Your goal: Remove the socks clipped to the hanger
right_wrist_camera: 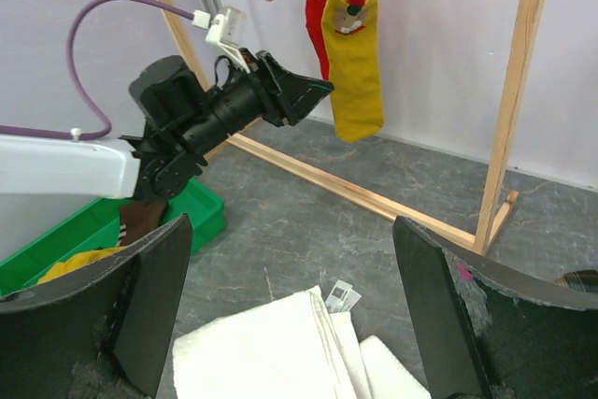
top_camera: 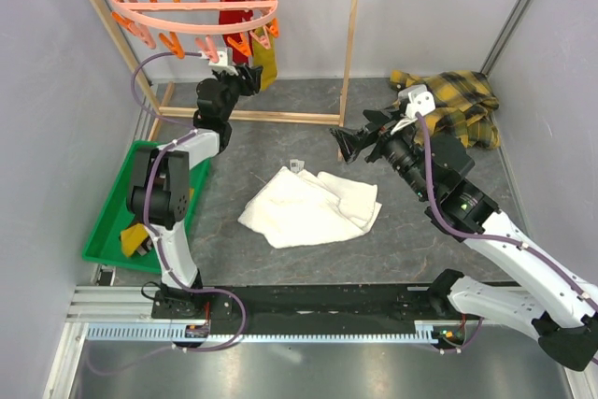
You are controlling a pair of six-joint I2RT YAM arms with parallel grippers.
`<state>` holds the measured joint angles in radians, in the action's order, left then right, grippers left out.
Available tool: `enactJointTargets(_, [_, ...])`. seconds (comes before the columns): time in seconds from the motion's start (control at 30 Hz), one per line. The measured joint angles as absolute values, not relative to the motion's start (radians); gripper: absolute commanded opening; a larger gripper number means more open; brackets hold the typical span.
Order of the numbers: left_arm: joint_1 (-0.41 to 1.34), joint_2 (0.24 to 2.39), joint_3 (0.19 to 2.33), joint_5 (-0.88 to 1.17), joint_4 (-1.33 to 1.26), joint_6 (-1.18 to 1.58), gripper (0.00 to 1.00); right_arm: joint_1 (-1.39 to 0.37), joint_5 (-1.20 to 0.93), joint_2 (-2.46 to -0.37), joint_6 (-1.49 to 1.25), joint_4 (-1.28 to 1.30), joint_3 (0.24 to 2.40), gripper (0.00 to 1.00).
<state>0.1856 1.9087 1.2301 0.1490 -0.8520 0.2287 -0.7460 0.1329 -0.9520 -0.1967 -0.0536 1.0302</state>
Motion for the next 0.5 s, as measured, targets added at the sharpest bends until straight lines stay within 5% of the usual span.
enactJointTargets(0.5, [0.186, 2.100, 1.353, 0.200, -0.913, 0.268, 0.58, -0.746, 0.115, -0.954, -0.195, -0.062, 1.033, 0.95])
